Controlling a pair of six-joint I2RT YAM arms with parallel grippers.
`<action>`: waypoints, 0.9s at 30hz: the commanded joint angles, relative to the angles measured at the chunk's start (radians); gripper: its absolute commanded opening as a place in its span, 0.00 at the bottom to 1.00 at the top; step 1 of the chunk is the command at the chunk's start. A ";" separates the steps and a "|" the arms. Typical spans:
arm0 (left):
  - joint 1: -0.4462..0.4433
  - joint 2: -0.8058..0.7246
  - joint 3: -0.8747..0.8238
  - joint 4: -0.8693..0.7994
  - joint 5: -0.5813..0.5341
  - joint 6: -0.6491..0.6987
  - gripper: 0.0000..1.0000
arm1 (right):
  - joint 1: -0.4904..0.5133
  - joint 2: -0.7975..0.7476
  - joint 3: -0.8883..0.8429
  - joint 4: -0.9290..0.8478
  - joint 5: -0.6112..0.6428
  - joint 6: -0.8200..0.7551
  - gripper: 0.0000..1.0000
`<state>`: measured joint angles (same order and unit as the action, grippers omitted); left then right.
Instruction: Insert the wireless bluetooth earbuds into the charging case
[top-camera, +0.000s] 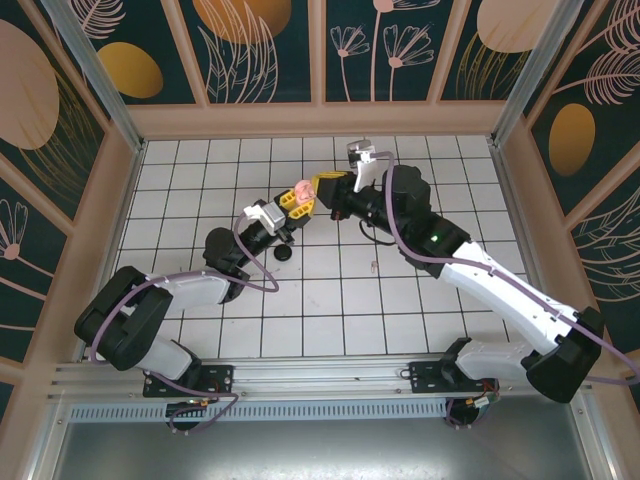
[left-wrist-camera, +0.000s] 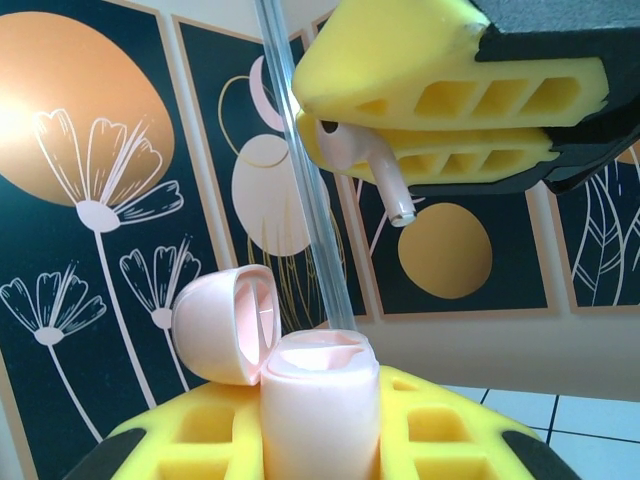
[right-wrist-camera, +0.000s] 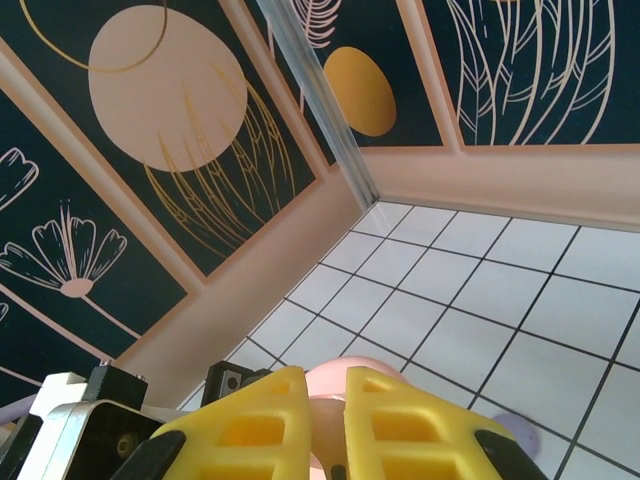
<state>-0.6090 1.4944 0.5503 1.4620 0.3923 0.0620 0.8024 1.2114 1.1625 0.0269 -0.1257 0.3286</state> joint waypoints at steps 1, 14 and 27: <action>-0.008 0.006 0.026 0.040 0.023 -0.024 0.00 | 0.012 0.017 -0.006 0.057 -0.012 0.003 0.12; -0.007 0.000 0.033 0.020 0.028 -0.043 0.00 | 0.033 0.061 0.000 0.060 -0.024 0.005 0.12; -0.009 -0.012 0.037 0.006 0.037 -0.053 0.00 | 0.037 0.071 -0.021 0.051 0.022 -0.015 0.11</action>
<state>-0.6098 1.4944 0.5575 1.4502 0.4107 0.0288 0.8291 1.2736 1.1599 0.0494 -0.1242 0.3267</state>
